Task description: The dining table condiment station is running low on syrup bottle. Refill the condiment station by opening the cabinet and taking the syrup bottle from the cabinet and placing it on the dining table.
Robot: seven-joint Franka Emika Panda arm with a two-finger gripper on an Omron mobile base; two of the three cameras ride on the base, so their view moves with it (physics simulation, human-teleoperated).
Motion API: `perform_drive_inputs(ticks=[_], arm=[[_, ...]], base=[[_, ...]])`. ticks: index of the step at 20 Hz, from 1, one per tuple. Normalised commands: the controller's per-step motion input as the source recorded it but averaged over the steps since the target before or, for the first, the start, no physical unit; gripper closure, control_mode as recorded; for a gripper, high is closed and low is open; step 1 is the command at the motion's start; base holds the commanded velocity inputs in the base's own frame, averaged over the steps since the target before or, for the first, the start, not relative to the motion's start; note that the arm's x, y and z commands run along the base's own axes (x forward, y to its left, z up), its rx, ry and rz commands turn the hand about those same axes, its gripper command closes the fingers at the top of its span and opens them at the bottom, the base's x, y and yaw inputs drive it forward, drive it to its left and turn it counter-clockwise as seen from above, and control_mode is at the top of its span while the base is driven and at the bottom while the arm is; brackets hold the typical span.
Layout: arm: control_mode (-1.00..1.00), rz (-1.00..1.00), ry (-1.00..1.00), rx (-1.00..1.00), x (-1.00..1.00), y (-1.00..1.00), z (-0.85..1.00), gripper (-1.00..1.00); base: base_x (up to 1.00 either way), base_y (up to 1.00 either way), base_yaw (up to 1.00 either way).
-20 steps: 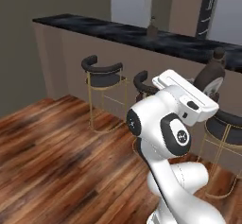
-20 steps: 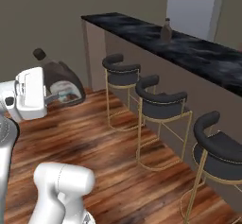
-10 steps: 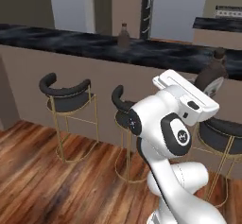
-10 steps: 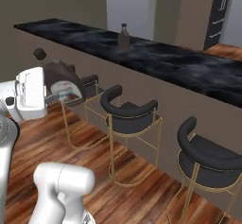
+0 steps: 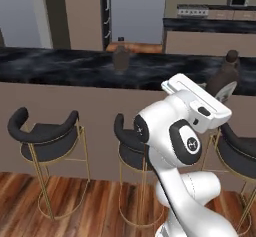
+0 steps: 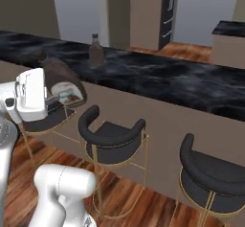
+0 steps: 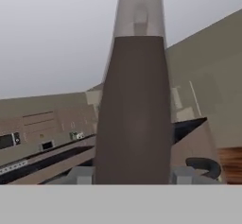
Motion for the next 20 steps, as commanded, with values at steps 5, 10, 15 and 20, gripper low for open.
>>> perform_drive_inputs(ticks=[5, 10, 15, 20], arm=[[1.00, 0.00, 0.00, 0.00, 0.00, 0.00, 0.00, 1.00], [-1.00, -0.01, 0.01, 0.02, 0.30, -0.15, -0.02, 1.00], [-1.00, 0.34, 0.15, 0.06, 1.00, -0.56, -0.13, 1.00], [-1.00, 0.55, 0.08, 0.03, 1.00, -0.41, 0.02, 1.00]], base=[[0.53, 0.19, -0.40], [0.25, -0.01, -0.15], [0.00, 0.00, 0.00], [0.00, 0.00, 0.00]])
